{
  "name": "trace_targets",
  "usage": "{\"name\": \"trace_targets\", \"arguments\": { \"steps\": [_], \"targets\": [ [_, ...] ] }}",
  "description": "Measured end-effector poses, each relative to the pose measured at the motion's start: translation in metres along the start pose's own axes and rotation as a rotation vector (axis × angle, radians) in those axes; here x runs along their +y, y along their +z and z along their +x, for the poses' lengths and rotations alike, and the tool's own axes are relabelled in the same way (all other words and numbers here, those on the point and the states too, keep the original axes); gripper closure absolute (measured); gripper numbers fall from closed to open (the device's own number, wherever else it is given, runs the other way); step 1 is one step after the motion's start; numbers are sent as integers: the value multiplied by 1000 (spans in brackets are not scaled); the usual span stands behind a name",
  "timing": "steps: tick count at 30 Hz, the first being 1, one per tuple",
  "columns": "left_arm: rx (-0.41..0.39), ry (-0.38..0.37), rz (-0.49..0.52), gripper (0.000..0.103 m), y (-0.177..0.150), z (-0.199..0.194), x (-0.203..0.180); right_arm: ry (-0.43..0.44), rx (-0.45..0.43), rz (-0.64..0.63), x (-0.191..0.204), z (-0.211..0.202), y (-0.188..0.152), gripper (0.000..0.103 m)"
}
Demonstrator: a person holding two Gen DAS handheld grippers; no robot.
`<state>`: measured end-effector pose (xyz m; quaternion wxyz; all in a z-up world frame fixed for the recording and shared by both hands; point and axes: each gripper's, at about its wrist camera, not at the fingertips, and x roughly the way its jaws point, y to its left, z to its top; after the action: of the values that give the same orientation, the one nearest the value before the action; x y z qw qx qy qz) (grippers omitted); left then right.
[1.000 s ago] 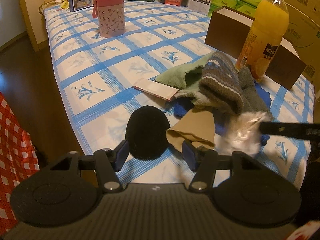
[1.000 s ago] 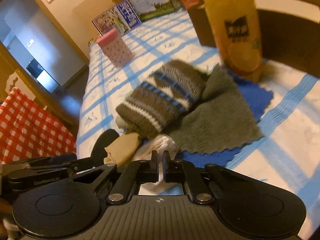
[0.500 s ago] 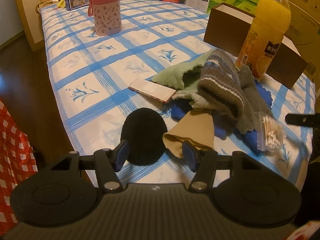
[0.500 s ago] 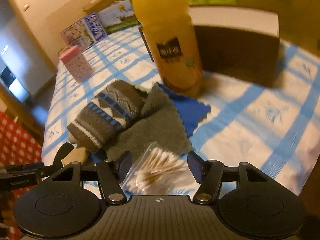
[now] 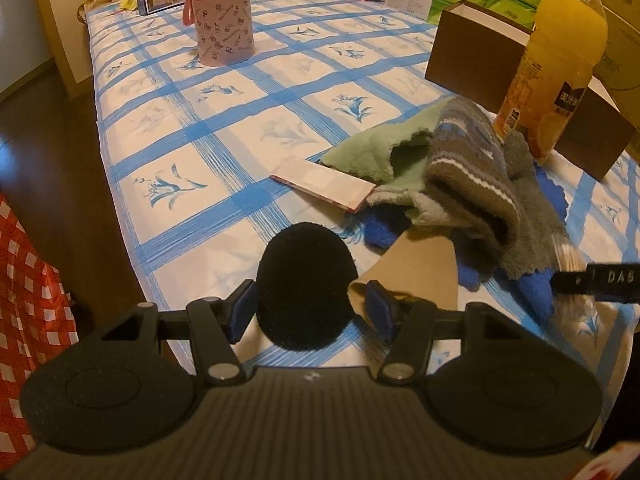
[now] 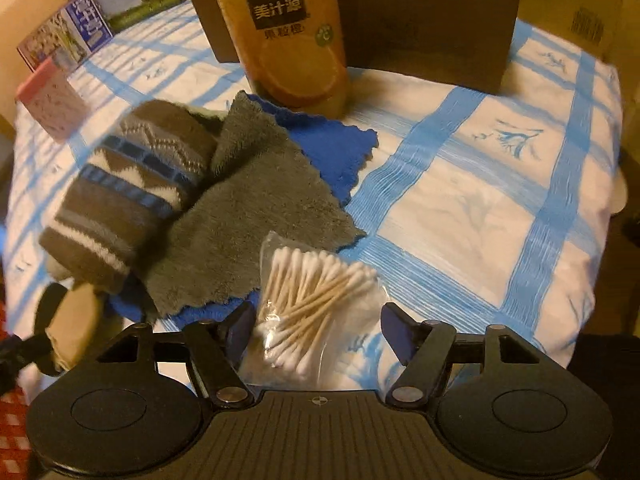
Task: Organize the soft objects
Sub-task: 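Grasp the bag of cotton swabs with the right gripper while the left tool approaches the black puff, then close the left gripper on the black round puff and lift it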
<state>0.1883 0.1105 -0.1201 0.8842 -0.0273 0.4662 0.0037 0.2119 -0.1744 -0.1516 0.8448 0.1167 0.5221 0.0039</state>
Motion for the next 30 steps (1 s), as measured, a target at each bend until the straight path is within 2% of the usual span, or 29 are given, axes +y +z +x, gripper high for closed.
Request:
{"name": "trace_targets", "arguments": {
  "steps": [2, 4, 5, 6, 15, 18, 21, 25, 27, 30],
  "targets": [
    [5, -2, -1, 46, 1, 3, 1, -1, -2, -18, 0, 5, -3, 35],
    [8, -4, 2, 46, 1, 5, 1, 1, -21, -52, 0, 6, -4, 43],
    [7, -7, 4, 46, 1, 6, 2, 7, -35, -78, 1, 4, -5, 62],
    [9, -10, 4, 46, 1, 7, 2, 10, -43, -96, 1, 2, -6, 67],
    [22, -14, -46, 42, 6, 21, 12, 107, -87, -100, -21, -15, 1, 70],
    [10, -45, -104, 42, 13, 20, 24, 127, -91, -81, -26, -18, 4, 70],
    [-3, -77, -105, 42, 18, 14, 30, 130, -82, -59, -31, -17, 7, 70],
    [-26, -46, -131, 42, 22, 12, 40, 120, -86, -44, -37, -17, 9, 70],
    [-14, -25, -150, 43, 23, 18, 45, 120, -91, -37, -40, -18, 11, 70],
    [16, -11, -123, 44, 24, 33, 42, 118, -94, -30, -43, -17, 12, 69]
  ]
}}
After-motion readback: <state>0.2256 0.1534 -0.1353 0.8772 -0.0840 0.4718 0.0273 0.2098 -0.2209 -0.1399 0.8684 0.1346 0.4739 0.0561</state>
